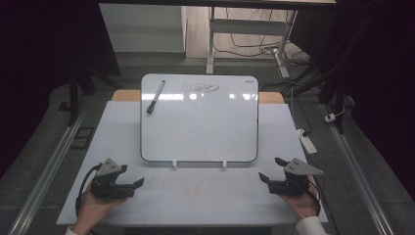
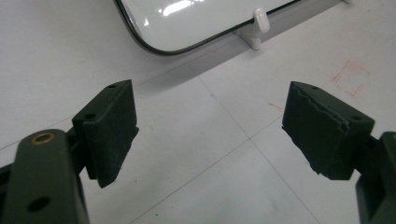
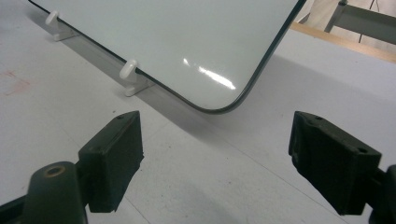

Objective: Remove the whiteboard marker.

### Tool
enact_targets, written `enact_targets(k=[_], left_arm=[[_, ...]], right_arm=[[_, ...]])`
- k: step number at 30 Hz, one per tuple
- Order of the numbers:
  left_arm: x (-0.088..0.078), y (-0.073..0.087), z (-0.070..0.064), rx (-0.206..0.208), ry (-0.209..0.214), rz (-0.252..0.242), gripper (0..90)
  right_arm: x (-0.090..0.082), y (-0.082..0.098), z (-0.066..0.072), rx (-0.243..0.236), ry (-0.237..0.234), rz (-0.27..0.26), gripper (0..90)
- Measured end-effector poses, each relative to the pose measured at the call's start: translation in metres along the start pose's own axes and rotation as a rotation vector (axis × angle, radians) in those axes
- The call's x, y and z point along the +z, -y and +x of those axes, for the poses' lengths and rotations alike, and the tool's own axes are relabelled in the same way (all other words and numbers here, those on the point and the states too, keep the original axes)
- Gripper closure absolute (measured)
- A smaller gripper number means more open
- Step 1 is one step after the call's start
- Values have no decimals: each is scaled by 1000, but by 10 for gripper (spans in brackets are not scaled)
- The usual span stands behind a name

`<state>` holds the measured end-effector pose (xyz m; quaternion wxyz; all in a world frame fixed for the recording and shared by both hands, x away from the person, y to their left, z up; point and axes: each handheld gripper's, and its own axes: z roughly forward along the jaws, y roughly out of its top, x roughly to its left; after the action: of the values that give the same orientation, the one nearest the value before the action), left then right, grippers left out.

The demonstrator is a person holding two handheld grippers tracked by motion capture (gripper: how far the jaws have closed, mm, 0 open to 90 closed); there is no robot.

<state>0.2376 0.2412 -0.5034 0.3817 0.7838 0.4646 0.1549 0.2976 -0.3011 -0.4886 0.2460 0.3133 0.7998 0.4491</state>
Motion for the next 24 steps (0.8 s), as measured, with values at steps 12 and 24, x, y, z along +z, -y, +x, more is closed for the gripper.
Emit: enact_targets(k=[12, 24], left_arm=[[1, 3, 1, -5, 15, 6, 186], [2, 0, 6, -1, -39, -20, 143]], right_arm=[[-1, 2, -3, 0, 23, 12, 208], [6, 6, 0, -11, 18, 59, 215]])
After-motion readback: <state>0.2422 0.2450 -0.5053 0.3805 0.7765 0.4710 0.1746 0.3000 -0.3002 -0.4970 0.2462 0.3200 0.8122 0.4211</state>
